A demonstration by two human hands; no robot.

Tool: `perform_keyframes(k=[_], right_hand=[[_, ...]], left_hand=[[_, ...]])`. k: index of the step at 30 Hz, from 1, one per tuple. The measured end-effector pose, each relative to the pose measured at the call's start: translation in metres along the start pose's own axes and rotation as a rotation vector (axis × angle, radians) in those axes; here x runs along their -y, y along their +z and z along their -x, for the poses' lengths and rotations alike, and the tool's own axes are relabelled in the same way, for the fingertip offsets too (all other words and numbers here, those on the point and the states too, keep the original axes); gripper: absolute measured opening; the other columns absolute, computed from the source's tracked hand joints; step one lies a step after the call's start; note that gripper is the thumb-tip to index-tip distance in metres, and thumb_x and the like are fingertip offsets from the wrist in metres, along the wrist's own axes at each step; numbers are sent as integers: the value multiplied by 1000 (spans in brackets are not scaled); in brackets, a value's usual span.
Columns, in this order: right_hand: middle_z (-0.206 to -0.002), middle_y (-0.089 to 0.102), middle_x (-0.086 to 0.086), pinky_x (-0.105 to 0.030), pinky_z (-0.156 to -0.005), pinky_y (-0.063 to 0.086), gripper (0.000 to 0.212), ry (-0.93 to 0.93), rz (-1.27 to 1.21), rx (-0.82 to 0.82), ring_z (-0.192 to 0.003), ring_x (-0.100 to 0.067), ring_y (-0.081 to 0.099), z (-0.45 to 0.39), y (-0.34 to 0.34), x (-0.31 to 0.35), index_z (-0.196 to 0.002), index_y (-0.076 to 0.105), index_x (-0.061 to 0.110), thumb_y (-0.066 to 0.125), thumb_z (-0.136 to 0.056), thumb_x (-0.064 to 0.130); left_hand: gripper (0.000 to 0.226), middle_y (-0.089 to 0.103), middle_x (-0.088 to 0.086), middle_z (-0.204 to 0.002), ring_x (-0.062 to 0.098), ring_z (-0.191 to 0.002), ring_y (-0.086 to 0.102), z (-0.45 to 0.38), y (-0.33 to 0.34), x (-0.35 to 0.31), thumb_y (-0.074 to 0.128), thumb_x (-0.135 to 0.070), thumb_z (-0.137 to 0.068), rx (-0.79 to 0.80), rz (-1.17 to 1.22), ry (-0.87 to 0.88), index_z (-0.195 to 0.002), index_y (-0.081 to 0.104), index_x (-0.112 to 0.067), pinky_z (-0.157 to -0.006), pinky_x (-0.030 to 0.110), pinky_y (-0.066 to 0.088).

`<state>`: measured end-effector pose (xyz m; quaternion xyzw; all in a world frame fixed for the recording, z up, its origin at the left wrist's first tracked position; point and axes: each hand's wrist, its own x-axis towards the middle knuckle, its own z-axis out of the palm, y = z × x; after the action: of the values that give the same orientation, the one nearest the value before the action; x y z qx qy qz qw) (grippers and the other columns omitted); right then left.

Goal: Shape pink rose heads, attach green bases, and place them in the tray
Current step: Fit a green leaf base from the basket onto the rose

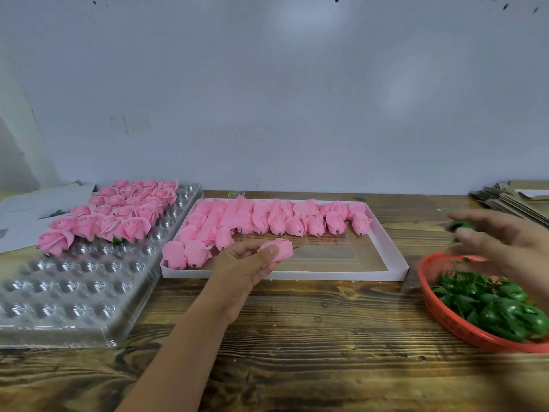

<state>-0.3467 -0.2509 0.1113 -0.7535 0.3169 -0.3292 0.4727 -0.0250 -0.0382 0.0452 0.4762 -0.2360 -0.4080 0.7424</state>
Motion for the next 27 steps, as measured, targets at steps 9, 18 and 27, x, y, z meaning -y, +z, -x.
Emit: perform_keyframes(k=[9,18,27], right_hand=[[-89,71,-4,-17,-65,57,33,171,-545,90,-73,-9,67,-24,143,12,-112,73,15,70,-79,13],[-109,74,-20,-25,-72,61,27,364,-927,162,-97,-31,74,-33,199,-16,-115,68,2,54,-93,-5],[-96,78,-8,-22,-69,59,29,414,-670,161,-83,-17,75,-26,207,-25,-115,65,9,57,-93,-7]], left_hand=[[21,77,9,-111,21,-105,73,-1,-1,2,80,-19,-71,11,2,-16,-91,82,-14,-75,20,59],[22,77,9,-109,19,-102,74,-4,-1,6,83,-19,-68,8,9,-31,-90,82,-12,-75,20,59],[25,77,10,-110,19,-103,74,-6,-4,10,83,-20,-69,3,-15,-43,-92,81,-12,-76,20,58]])
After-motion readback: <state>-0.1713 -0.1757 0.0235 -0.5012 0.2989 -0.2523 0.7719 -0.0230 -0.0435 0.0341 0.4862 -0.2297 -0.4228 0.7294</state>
